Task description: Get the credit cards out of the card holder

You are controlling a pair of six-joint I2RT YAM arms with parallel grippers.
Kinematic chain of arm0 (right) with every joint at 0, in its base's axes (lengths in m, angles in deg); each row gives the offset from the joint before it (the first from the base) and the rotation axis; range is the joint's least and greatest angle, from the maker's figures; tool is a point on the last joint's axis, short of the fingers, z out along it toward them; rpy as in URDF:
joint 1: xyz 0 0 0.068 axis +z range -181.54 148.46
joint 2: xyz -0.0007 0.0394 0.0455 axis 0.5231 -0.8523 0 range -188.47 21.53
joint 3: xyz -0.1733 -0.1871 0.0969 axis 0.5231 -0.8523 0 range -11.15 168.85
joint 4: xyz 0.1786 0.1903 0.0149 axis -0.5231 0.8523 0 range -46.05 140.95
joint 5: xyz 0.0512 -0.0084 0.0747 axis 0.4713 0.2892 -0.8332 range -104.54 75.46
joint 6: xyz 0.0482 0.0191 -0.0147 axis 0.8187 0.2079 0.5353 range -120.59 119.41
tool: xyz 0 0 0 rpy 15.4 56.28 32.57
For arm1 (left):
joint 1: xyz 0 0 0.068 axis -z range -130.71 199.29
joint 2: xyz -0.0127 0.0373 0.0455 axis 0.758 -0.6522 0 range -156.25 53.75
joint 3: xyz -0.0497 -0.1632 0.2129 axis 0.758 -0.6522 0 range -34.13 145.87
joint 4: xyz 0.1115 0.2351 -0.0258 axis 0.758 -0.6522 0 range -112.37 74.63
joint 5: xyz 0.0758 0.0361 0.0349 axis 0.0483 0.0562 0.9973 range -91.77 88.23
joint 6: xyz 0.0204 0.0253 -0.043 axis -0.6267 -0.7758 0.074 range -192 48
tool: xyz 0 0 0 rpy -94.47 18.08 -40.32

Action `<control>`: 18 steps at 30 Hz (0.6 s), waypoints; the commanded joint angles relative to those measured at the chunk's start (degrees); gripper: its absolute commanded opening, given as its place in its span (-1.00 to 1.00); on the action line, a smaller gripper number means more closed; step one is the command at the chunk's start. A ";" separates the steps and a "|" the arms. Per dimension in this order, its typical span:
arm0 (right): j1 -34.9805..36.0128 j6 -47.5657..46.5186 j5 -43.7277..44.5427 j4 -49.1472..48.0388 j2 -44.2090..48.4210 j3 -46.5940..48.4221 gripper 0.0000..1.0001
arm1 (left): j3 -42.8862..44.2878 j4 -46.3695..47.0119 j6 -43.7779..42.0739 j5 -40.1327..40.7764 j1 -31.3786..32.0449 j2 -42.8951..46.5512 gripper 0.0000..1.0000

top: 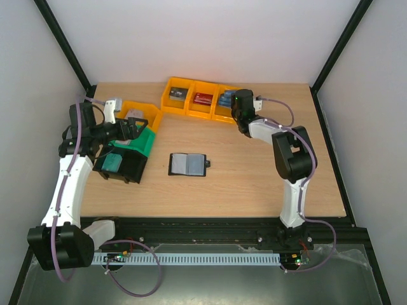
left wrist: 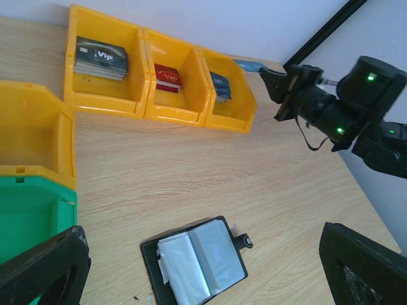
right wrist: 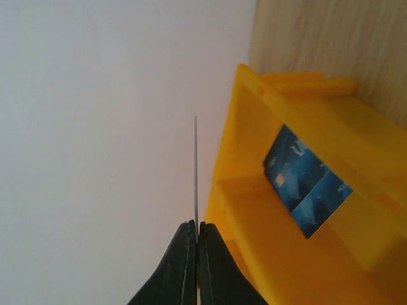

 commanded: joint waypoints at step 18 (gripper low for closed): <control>0.24 5.47 0.70 14.14 -11.03 14.49 -0.97 | -0.79 0.65 0.14 -2.23 -0.13 -0.37 0.99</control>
